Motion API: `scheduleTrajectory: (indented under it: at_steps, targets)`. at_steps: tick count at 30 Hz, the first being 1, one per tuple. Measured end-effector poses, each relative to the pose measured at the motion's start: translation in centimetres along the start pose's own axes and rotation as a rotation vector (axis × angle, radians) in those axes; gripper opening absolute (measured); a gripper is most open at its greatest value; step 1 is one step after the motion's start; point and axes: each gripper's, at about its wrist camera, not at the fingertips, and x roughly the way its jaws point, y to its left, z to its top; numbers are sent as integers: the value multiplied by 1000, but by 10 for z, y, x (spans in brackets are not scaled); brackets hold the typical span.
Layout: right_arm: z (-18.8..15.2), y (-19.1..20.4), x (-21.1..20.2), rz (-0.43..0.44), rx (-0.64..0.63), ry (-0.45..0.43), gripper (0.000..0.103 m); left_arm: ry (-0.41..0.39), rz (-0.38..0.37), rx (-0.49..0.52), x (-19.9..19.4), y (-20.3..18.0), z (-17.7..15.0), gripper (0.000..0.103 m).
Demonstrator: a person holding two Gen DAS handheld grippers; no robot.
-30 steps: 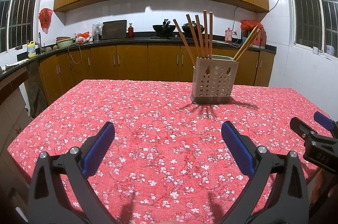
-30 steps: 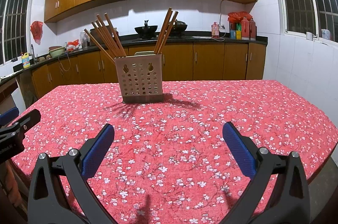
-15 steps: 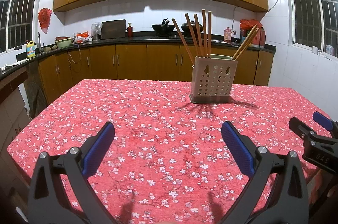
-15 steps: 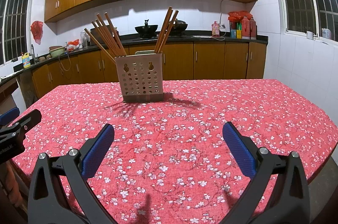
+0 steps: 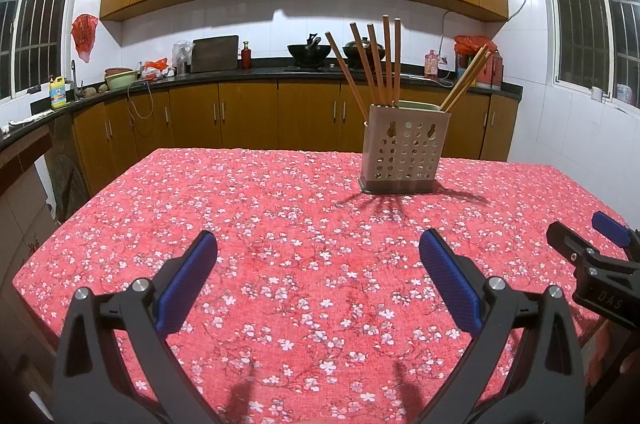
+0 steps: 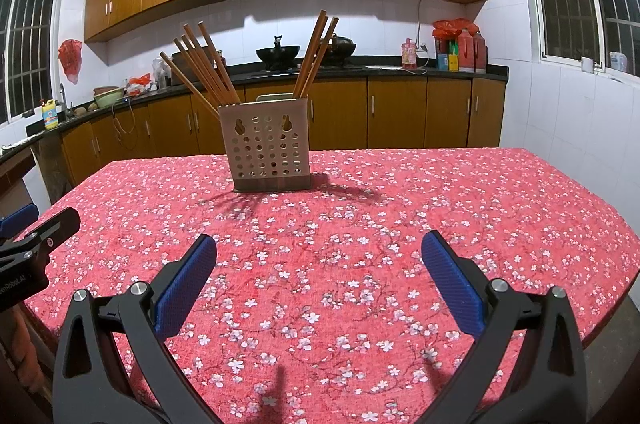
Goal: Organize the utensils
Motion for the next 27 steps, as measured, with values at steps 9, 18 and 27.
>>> scheduleTrajectory:
  at_steps: [9, 18, 27]
  targets:
    - [1, -1, 1, 0, 0, 1, 101, 0, 0, -1, 0, -1, 0, 99]
    - [0, -1, 1, 4, 0, 5, 101, 2, 0, 0, 0, 0, 1, 99]
    - [1, -1, 1, 5, 0, 7, 101, 1, 4, -1, 1, 1, -3, 99]
